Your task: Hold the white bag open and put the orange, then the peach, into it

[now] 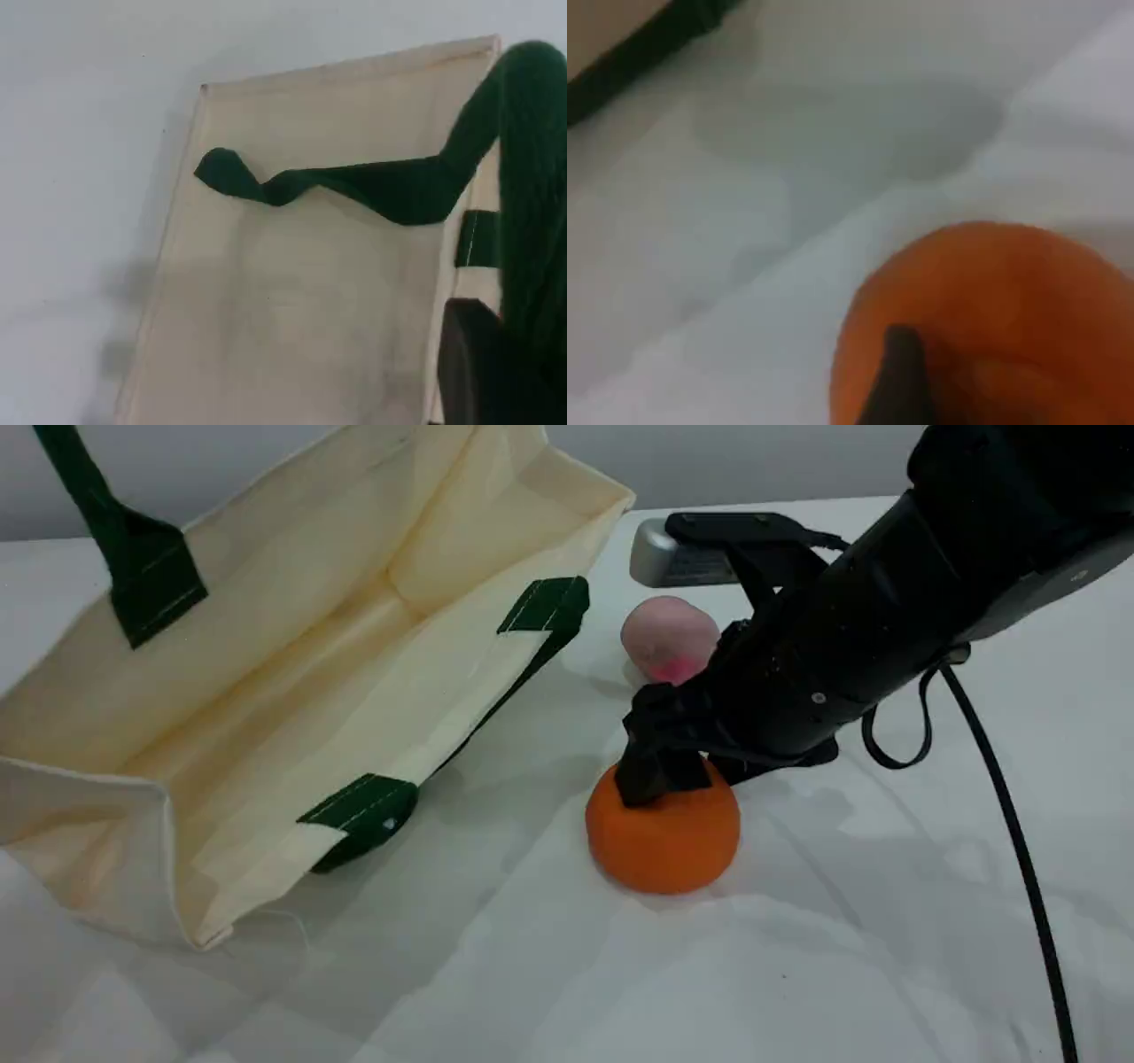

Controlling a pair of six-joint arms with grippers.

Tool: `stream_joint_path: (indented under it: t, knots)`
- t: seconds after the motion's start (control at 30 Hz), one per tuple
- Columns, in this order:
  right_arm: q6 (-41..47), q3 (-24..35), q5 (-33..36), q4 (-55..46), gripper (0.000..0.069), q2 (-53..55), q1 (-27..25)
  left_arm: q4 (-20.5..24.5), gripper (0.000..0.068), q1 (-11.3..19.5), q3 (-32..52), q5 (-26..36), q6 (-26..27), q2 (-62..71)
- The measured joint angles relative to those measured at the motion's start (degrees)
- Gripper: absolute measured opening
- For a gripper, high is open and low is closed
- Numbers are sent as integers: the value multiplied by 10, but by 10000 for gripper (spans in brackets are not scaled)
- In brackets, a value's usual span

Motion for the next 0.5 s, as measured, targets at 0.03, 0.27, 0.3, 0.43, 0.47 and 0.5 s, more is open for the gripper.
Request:
stream_joint_path:
  t: [0.03, 0.27, 0.3, 0.43, 0.47, 0.5]
  knots:
    - [0, 0, 1, 0, 498, 0, 0, 0, 65, 0, 0, 0, 0, 0]
    - [0, 1, 4, 0, 65, -4, 0, 0, 65, 0, 0, 0, 0, 0]
    - [0, 1, 4, 0, 54, -8, 0, 0, 65, 0, 0, 0, 0, 0]
    - [0, 6, 4, 0, 53, -42, 0, -3, 65, 0, 0, 1, 0, 0]
    - [0, 7, 4, -3, 53, -56, 0, -8, 65, 0, 0, 1, 1, 0]
    - [0, 7, 3, -9, 53, -69, 0, -13, 65, 0, 0, 1, 4, 0]
